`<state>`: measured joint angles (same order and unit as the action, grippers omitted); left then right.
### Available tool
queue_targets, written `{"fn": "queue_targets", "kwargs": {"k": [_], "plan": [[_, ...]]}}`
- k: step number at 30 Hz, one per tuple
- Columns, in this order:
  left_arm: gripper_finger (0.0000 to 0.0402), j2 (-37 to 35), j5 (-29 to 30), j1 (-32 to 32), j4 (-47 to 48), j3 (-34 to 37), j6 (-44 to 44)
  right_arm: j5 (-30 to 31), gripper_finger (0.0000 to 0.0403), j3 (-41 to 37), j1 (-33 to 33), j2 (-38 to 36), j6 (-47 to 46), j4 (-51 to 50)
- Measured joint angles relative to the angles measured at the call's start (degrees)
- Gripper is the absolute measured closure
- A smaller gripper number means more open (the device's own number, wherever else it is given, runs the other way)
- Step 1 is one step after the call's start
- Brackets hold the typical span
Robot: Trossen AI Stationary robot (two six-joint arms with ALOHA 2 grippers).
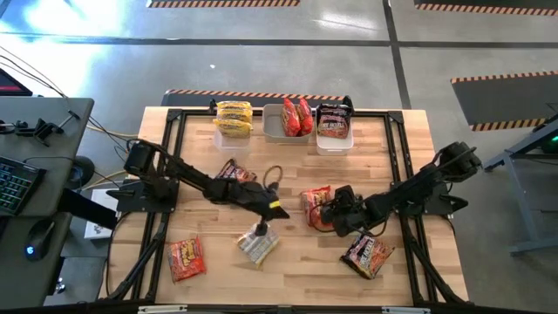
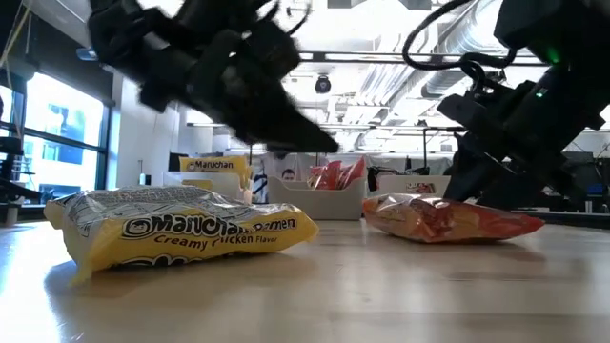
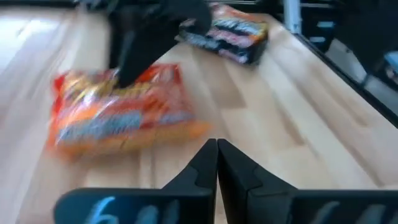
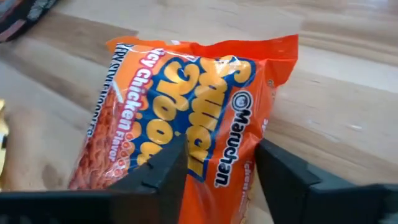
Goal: Sort Maruchan noodles
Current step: Put the top orange noodle pack into the gray bin
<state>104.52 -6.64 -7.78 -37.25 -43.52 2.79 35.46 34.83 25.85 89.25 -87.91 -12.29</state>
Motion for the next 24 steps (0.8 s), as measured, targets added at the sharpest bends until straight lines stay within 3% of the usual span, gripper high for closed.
{"fn": "queue_targets", "kwargs": {"k": [5, 10, 17, 24], "plan": [[0.0396, -1.8, 4.1, 1.2, -3.5, 6.2, 8.7, -0.5, 0.0314, 0.0, 0.0, 0.0, 6.4, 3.5], [0.0366, -1.7, 4.0, 2.4, -2.6, 7.2, 8.4, -0.2, 0.0393, -0.1, -0.5, 0.1, 17.7, 7.3], [0.0304, -1.7, -3.4, 8.0, -0.5, 3.6, 12.0, 0.7, 0.0397, 0.0, -1.1, 0.1, 36.2, 17.2], [0.0240, -1.5, -7.9, 11.1, 4.8, 0.5, 14.6, 1.9, 0.0402, 3.6, -1.1, 0.1, 52.0, 18.2]]}}
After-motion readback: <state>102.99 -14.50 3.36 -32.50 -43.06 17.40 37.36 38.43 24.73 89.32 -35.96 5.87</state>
